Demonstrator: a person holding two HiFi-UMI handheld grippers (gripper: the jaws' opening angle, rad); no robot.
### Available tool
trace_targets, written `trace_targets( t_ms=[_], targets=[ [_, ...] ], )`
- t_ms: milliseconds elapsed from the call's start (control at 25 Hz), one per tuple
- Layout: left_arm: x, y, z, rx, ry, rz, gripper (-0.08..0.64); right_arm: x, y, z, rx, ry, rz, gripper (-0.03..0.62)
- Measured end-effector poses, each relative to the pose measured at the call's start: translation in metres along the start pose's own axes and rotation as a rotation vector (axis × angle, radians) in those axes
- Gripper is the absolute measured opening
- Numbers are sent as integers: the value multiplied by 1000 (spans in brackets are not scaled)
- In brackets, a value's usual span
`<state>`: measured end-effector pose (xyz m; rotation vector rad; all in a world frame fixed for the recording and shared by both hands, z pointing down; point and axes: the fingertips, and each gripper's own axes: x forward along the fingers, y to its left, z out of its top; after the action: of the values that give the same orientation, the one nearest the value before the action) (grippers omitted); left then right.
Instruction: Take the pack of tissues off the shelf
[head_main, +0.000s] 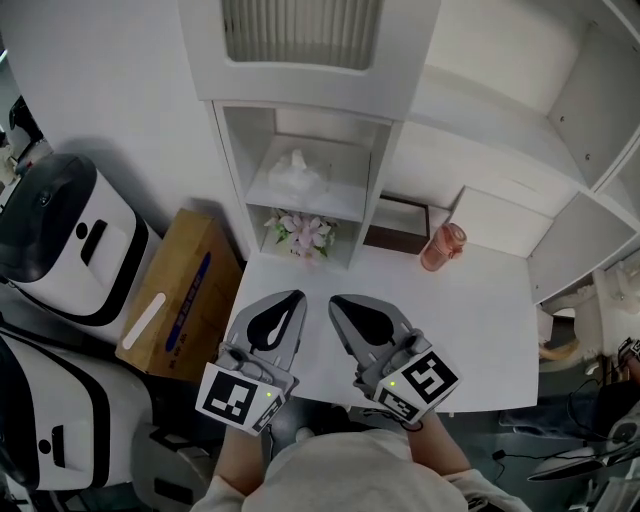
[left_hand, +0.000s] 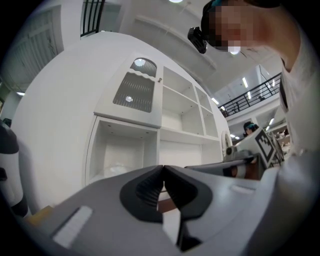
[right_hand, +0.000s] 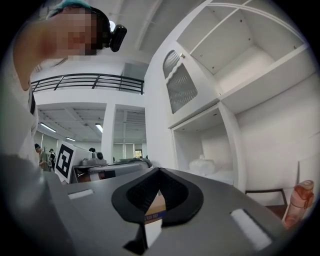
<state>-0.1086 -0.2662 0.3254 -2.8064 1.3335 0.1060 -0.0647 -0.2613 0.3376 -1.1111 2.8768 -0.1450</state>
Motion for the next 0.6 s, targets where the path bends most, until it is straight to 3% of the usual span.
trace_targets(
  t_ms=[600],
  targets=[
    [47,9,0,32,-8,100,2,6,-52,2,26,-21,60,0]
  ],
)
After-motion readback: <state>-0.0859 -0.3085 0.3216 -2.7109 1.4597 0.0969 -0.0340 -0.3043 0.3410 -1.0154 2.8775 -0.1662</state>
